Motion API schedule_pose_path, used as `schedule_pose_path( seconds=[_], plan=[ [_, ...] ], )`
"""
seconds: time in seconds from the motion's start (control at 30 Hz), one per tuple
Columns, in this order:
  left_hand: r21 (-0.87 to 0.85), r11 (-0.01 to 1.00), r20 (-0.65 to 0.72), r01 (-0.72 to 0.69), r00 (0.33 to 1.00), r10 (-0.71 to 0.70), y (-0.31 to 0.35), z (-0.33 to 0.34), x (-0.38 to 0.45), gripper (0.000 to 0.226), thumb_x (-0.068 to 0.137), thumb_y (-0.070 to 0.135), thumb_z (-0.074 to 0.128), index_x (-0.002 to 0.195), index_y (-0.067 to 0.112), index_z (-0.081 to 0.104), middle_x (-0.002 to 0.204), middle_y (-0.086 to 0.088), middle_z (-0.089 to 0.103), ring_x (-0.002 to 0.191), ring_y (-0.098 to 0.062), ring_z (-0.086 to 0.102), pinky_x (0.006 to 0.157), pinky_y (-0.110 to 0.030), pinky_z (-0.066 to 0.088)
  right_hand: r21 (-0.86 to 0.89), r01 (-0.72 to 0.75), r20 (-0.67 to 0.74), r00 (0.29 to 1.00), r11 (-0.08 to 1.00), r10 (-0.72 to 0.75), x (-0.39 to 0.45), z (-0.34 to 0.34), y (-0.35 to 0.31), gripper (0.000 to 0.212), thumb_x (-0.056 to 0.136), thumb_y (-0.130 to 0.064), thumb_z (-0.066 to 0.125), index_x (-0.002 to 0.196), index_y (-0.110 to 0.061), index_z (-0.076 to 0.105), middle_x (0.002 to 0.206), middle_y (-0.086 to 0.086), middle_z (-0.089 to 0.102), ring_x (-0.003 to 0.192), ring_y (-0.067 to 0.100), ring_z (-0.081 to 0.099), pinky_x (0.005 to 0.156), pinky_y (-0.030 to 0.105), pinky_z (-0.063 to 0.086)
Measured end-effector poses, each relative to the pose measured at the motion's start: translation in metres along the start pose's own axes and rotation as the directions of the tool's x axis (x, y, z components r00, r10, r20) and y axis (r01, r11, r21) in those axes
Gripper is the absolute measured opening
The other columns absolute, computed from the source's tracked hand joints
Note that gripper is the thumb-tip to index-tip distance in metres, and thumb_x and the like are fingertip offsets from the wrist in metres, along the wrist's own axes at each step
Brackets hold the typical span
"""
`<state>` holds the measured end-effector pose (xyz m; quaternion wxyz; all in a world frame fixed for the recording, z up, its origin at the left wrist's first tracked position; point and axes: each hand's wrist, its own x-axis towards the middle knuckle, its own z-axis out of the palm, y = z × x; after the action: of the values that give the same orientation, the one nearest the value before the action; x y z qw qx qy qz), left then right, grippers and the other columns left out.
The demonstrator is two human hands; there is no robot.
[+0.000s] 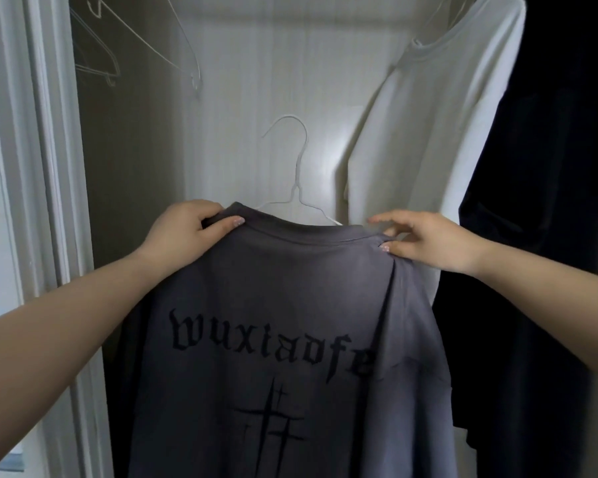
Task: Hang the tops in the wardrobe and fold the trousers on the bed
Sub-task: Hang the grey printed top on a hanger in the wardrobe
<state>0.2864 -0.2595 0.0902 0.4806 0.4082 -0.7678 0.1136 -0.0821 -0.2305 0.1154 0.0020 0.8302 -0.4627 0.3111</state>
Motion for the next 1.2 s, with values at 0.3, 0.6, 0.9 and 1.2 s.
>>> schedule_pose_path(
  seconds=[0.3,0.6,0.9,1.2],
  plan=[
    [-0.028,0.994,-0.155,0.108,0.982,-0.111,-0.009,-0.015,0.005,0.049,0.076,0.067,0.053,0.058,0.021,0.048,0.054,0.007,0.047,0.054,-0.012,0.044,0.052,-0.03,0.032,0.04,-0.032,0.138,0.99,0.999,0.026,-0.018,-0.004,0.013,0.011,0.093,-0.024,0.059,0.09,-0.03,0.068,0.078,-0.002,0.069,0.065,-0.002,0.062,0.066,0.014,0.05],
    [0.134,0.988,-0.082,-0.075,0.993,0.087,-0.002,-0.024,0.008,0.03,0.081,0.065,0.041,0.057,0.048,0.046,0.072,0.022,0.053,0.057,-0.006,0.047,0.05,-0.025,0.029,0.178,-0.093,0.162,0.985,0.98,0.064,-0.022,-0.025,0.02,0.027,0.097,-0.019,0.05,0.101,-0.035,0.071,0.094,-0.012,0.074,0.086,0.002,0.069,0.072,0.013,0.053],
    [-0.043,0.999,-0.148,0.012,0.989,-0.018,0.007,-0.008,0.013,0.032,0.084,0.05,0.063,0.055,0.044,0.052,0.062,0.019,0.055,0.061,-0.004,0.051,0.052,-0.016,0.032,0.175,-0.072,0.034,0.997,0.982,0.067,-0.012,-0.014,-0.015,0.028,0.095,-0.044,0.045,0.096,-0.034,0.071,0.092,-0.022,0.071,0.087,-0.012,0.062,0.08,0.005,0.044],
    [-0.1,0.974,0.153,0.204,0.97,-0.187,0.003,-0.028,0.018,0.018,0.092,0.045,0.053,0.084,0.042,0.068,0.089,0.023,0.068,0.086,0.006,0.061,0.072,-0.016,0.044,0.071,0.067,-0.212,0.976,0.995,-0.051,-0.017,-0.021,-0.008,0.021,0.096,-0.03,0.05,0.1,-0.022,0.069,0.094,-0.008,0.071,0.09,0.002,0.062,0.083,0.02,0.044]
  ],
)
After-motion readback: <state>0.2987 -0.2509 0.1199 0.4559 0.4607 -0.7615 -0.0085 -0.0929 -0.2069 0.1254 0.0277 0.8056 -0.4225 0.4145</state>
